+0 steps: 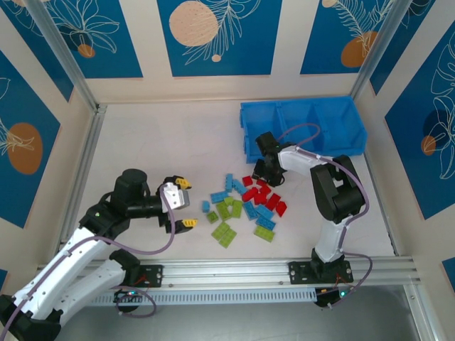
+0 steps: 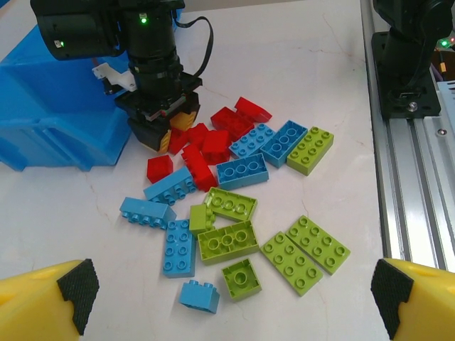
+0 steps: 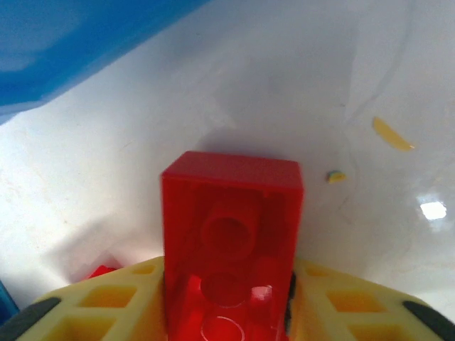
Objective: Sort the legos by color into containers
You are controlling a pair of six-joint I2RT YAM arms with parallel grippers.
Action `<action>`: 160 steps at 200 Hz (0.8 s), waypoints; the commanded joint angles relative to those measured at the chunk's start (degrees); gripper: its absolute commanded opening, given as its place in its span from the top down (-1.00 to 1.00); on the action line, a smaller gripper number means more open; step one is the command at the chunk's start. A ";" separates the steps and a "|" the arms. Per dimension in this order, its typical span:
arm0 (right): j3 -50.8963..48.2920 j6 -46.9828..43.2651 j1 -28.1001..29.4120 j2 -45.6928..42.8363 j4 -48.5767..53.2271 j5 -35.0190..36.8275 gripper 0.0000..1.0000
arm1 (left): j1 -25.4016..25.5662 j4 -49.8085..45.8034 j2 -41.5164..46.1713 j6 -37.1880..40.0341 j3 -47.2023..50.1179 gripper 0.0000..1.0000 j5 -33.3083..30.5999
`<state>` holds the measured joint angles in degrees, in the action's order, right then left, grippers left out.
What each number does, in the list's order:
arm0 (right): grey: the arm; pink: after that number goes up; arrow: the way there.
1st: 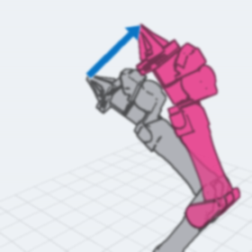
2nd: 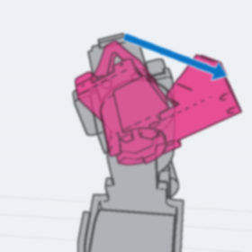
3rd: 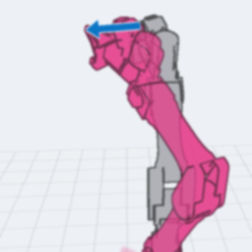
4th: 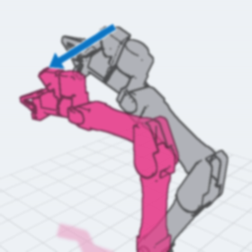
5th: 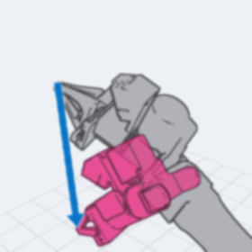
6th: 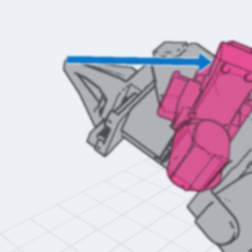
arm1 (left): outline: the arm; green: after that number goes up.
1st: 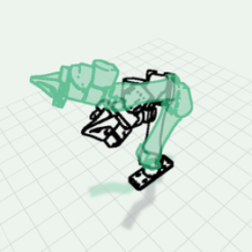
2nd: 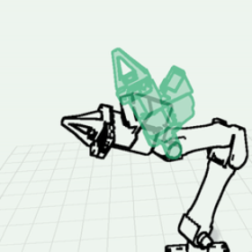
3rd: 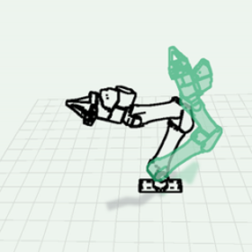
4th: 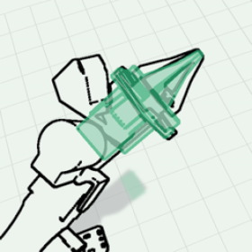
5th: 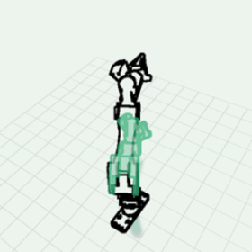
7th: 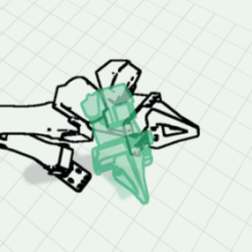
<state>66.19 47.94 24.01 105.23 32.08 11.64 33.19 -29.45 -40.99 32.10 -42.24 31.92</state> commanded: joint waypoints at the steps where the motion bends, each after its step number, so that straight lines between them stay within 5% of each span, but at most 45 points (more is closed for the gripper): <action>1: -3.04 0.66 0.57 -4.25 -1.29 1.36 0.34 | 0.71 0.61 0.19 1.22 0.82 -1.00 1.05; 53: -9.43 1.06 2.41 -28.06 -0.26 11.15 0.47 | 0.83 1.44 0.04 1.04 1.11 -1.00 0.41; 81: -7.89 -3.29 -7.05 -35.55 -1.74 10.72 0.49 | 0.90 2.20 -0.32 0.65 1.11 -1.00 0.00; 115: 5.70 -8.49 -26.19 -23.89 -2.59 1.56 0.51 | 0.91 3.26 0.03 -0.15 1.59 -1.00 -0.31; 160: 27.44 -5.52 -37.78 0.30 2.50 -3.53 0.53 | 1.00 4.15 1.11 -0.23 2.55 -1.00 -0.97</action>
<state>85.32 41.93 -10.39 96.92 29.78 12.75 33.52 -26.74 -40.95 31.90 -40.40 31.35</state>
